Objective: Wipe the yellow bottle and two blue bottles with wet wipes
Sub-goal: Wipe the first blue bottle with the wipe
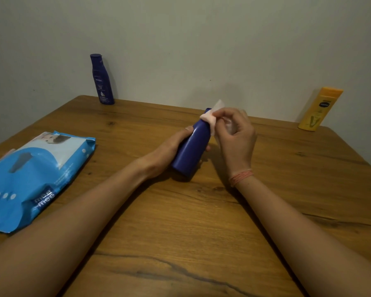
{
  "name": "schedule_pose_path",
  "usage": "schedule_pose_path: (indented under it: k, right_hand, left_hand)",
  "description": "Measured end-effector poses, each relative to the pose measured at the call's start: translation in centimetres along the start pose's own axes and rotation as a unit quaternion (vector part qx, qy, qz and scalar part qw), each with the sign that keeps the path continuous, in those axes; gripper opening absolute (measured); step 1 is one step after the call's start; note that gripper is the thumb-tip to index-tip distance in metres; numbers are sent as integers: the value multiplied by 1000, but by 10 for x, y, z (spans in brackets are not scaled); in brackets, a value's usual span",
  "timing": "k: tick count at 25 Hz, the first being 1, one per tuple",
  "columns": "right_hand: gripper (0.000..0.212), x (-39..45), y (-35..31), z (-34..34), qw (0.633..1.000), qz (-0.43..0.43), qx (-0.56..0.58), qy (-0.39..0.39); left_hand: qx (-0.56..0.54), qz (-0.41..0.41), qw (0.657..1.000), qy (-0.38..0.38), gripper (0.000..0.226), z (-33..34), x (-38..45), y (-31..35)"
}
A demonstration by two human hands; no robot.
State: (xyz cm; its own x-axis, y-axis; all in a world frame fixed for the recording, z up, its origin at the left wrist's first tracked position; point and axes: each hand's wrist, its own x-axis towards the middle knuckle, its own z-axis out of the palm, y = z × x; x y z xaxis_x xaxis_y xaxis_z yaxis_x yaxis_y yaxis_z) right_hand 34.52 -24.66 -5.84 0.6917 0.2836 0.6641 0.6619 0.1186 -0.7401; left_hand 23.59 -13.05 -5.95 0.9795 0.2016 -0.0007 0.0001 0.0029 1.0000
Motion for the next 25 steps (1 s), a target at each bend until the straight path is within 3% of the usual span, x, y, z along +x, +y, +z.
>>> schedule_pose_path:
  k: [4,7,9,11,16,18,22,25]
  right_hand:
    - [14,-15,-8,14,983,-134,-48,-120]
    - [19,-27,-14,25,946,-216,-78,-229]
    - [19,-25,-13,24,951,-211,-82,-210]
    - [16,-17,-8,18,972,-170,-78,-141]
    - [13,5,9,-2,999,36,22,16]
    - [14,10,15,-6,997,68,26,40]
    - [13,6,9,-1,998,-63,-10,1]
    - [15,-3,4,10,980,-170,-75,-73]
  left_hand:
    - [-70,24,995,71,43,-8,0,-2]
    - [-177,18,982,65,45,-17,0,0]
    - [-162,23,985,55,45,-17,0,2]
    - [-80,32,995,55,46,-14,1,0]
    - [91,46,995,18,49,-9,1,2]
    - [157,76,985,11,56,-6,2,3]
    - [246,110,958,101,67,-7,6,-5]
    - [314,133,929,142,53,-10,10,-12]
